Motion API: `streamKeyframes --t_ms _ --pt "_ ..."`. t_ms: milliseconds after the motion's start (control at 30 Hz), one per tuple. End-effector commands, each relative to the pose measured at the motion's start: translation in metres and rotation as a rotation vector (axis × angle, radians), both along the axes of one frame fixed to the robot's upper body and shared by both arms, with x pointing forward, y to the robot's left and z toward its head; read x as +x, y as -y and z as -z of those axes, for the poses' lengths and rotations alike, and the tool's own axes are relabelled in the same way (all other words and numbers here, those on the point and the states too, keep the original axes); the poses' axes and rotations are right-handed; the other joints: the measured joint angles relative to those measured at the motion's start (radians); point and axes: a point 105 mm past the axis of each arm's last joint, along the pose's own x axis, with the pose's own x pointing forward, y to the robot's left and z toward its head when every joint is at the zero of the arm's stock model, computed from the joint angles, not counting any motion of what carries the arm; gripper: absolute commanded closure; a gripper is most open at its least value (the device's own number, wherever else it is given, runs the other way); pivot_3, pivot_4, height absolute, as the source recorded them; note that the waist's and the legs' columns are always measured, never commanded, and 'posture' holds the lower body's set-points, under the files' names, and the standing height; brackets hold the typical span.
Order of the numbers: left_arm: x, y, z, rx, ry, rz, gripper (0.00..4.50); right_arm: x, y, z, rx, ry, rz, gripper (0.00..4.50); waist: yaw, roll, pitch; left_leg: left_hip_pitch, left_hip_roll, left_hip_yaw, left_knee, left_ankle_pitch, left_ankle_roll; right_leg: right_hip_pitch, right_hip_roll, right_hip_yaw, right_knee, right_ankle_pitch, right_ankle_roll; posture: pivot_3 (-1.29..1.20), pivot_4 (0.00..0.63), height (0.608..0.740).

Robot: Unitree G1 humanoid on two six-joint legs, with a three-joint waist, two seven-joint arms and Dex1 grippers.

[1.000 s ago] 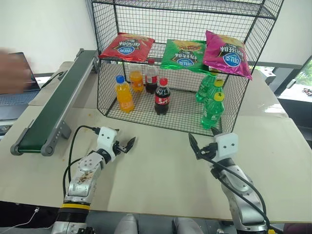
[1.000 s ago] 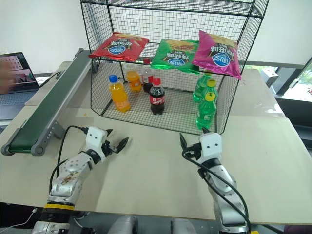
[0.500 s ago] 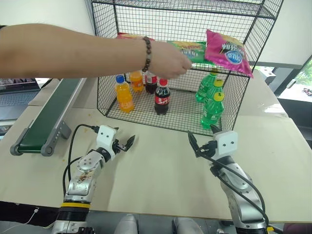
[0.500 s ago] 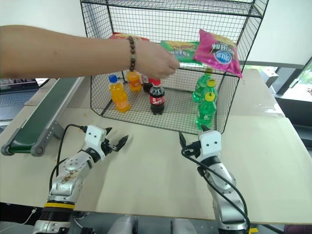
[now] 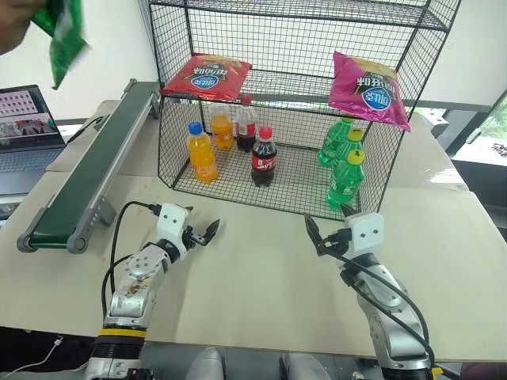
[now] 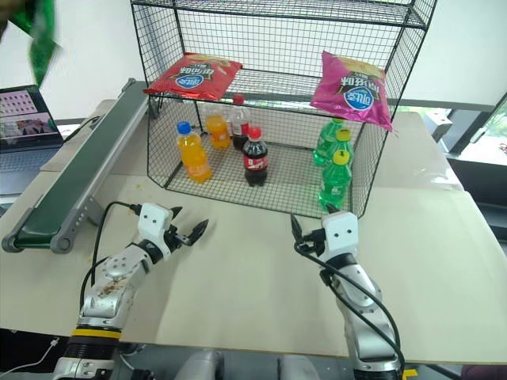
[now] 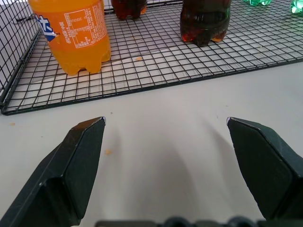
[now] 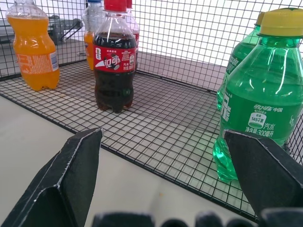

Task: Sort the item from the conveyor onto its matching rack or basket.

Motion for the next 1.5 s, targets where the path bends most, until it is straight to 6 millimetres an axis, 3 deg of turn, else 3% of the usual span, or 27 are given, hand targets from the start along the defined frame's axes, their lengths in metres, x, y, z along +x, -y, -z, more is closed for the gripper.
streamKeyframes --t_ms 33,567,833,1000,1133,1233,1500 --pt "0.001 -0.008 -0.018 0.004 0.065 -0.018 0.13 0.001 -0.005 -0.014 0.011 0.062 -0.017 0.0 0.0 0.0 0.0 0.0 0.0 0.0 0.0 0.0 0.0 0.0 0.0 0.0 0.0 0.0 0.0 0.0 0.15 0.74" --pt "-0.009 -0.02 -0.015 0.002 0.063 -0.055 0.13 0.004 -0.01 -0.015 0.007 0.059 -0.052 0.0 0.001 0.0 0.0 0.0 0.0 0.0 0.0 0.0 0.0 0.0 0.0 0.0 0.0 0.0 0.0 0.0 0.15 0.74" --pt "-0.029 -0.033 -0.028 -0.054 0.061 -0.019 0.13 0.007 -0.013 -0.018 -0.009 0.064 -0.099 0.0 -0.004 0.0 0.0 0.0 0.0 0.0 0.0 0.0 0.0 0.0 0.0 0.0 0.0 0.0 0.0 0.0 0.15 0.74" --pt "-0.047 -0.042 -0.046 -0.154 0.057 -0.03 0.13 0.005 -0.017 -0.024 -0.029 0.075 -0.174 0.0 -0.005 0.0 0.0 0.0 0.0 0.0 0.0 0.0 0.0 0.0 0.0 0.0 0.0 0.0 0.0 0.0 0.15 0.74" --pt "-0.071 -0.058 -0.071 -0.381 0.033 -0.072 0.13 -0.005 -0.035 -0.048 -0.034 0.104 -0.416 0.0 -0.011 0.0 0.0 0.0 0.0 0.0 0.001 0.0 0.0 0.0 0.0 0.0 0.0 0.0 0.0 0.0 0.15 0.74" --pt "-0.087 -0.083 -0.088 -0.615 0.041 -0.149 0.13 -0.02 -0.054 -0.066 -0.029 0.113 -0.652 0.0 -0.024 0.0 0.0 0.0 0.001 -0.001 0.001 -0.001 0.002 0.001 0.0 -0.001 0.001 0.0 0.0 0.0 0.15 0.74" --pt "-0.127 -0.148 -0.092 -1.074 0.117 -0.408 0.13 -0.035 -0.094 -0.101 -0.012 0.161 -1.018 0.0 -0.028 -0.001 0.0 0.002 0.002 -0.002 0.003 -0.002 0.004 0.003 0.0 -0.002 0.001 0.0 0.0 0.0 0.15 0.74"
